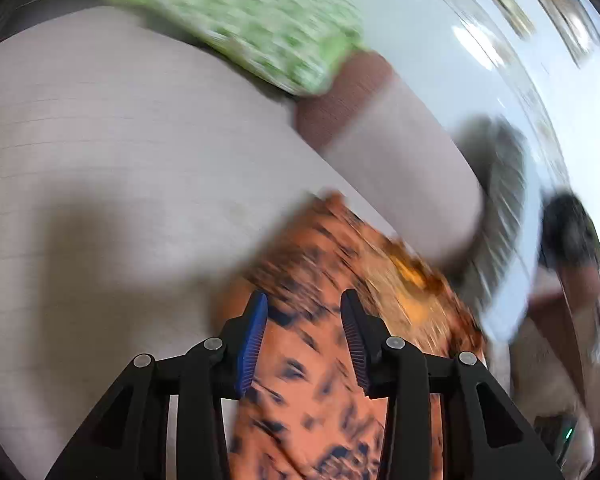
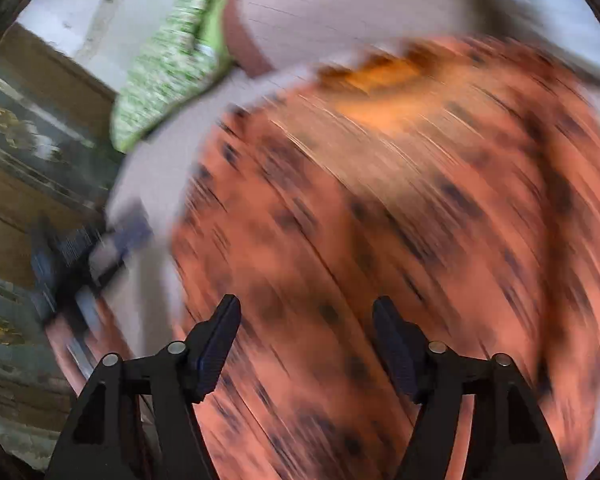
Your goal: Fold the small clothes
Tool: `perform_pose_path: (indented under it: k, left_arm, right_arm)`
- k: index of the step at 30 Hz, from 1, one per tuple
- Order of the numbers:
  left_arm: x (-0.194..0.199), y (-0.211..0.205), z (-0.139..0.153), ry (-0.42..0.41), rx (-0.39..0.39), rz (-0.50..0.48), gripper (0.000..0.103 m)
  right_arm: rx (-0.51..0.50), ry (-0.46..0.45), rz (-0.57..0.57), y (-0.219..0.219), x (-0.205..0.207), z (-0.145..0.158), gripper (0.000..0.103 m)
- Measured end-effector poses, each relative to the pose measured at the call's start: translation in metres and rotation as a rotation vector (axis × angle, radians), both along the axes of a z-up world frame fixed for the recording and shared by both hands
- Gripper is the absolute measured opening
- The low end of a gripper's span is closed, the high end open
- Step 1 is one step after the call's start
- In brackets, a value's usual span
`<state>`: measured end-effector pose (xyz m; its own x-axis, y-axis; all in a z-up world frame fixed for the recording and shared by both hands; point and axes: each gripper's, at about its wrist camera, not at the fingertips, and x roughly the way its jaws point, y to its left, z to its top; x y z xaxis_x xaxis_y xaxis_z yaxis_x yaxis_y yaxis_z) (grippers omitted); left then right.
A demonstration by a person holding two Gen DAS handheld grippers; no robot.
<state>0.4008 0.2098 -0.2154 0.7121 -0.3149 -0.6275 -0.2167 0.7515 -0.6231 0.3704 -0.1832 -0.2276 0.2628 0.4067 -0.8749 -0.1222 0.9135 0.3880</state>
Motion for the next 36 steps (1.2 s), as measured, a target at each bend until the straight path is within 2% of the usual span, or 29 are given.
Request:
perform_pose_path:
  k: [1,4,5,6,8,10,12,13,14,16,19,20,22,23,25,26,27,28,29,31,33,36]
  left_arm:
    - [0.002,-0.005,-0.004,0.004,0.001,-0.033,0.038]
    - [0.014,-0.023,-0.018,0.055,-0.019,-0.108,0.038]
    - [0.018,-0.026,-0.025,0.079,-0.03,-0.116,0.038]
    - [0.037,-0.028,-0.03,0.102,-0.032,-0.118,0.038]
    - [0.047,-0.028,-0.038,0.132,-0.02,-0.125,0.038]
    - [0.054,-0.03,-0.043,0.169,-0.002,-0.131,0.038]
    - [0.057,-0.029,-0.048,0.179,-0.018,-0.131,0.038]
    - [0.053,-0.029,-0.046,0.193,-0.029,-0.138,0.038]
    - [0.058,-0.029,-0.047,0.194,-0.027,-0.14,0.038]
    - [0.046,-0.031,-0.04,0.195,-0.011,-0.148,0.038]
    - [0.036,-0.036,-0.031,0.194,0.023,-0.163,0.038]
    - [0.038,-0.037,-0.032,0.194,0.024,-0.164,0.039]
    - [0.037,-0.039,-0.032,0.193,0.039,-0.173,0.04]
    - [0.036,-0.041,-0.028,0.188,0.06,-0.18,0.04]
    - [0.031,-0.047,-0.019,0.179,0.082,-0.188,0.04]
    - [0.027,-0.052,-0.012,0.179,0.109,-0.19,0.04]
    - [0.02,-0.06,-0.001,0.164,0.145,-0.197,0.04]
    - [0.008,-0.074,0.014,0.134,0.183,-0.214,0.041]
    - [-0.005,-0.087,0.027,0.112,0.2,-0.235,0.043]
    - [-0.034,-0.111,0.049,0.074,0.203,-0.272,0.044]
    - [-0.065,-0.137,0.071,0.042,0.191,-0.316,0.05]
    - [-0.115,-0.187,0.1,0.034,0.163,-0.417,0.053]
  right_arm:
    - [-0.026,0.012,-0.026,-0.011,-0.018,-0.002,0.067]
    - [-0.017,0.048,-0.073,-0.034,-0.062,-0.002,0.064]
    - [-0.018,0.053,-0.067,-0.034,-0.066,-0.003,0.064]
    - [-0.044,0.057,-0.05,-0.034,-0.069,-0.005,0.064]
    - [-0.113,0.056,-0.047,-0.028,-0.064,-0.017,0.064]
    - [-0.17,0.078,-0.057,-0.027,-0.063,-0.028,0.054]
    - [-0.188,0.05,-0.013,-0.017,-0.065,-0.022,0.02]
    - [-0.205,0.041,0.0,-0.014,-0.067,-0.019,0.01]
    - [-0.228,0.026,0.0,-0.013,-0.071,-0.013,0.006]
    - [-0.215,-0.015,-0.02,-0.018,-0.081,0.006,0.006]
    - [-0.218,-0.039,-0.038,-0.021,-0.088,0.014,0.006]
    - [-0.218,-0.029,-0.043,-0.023,-0.086,0.004,0.007]
    - [-0.212,0.036,-0.055,-0.034,-0.083,-0.017,0.016]
    - [-0.172,0.051,-0.077,-0.039,-0.084,-0.019,0.017]
    - [-0.069,0.01,-0.106,-0.053,-0.095,0.001,0.02]
    - [-0.033,-0.044,-0.1,-0.061,-0.103,0.02,0.028]
    - [-0.025,-0.084,-0.104,-0.068,-0.11,0.034,0.046]
    - [-0.025,-0.123,-0.122,-0.077,-0.115,0.046,0.055]
    - [-0.017,-0.16,-0.154,-0.091,-0.123,0.058,0.07]
    - [0.037,-0.199,-0.217,-0.121,-0.135,0.071,0.072]
    - [0.102,-0.223,-0.298,-0.152,-0.152,0.076,0.072]
    - [0.16,-0.236,-0.375,-0.185,-0.165,0.079,0.072]
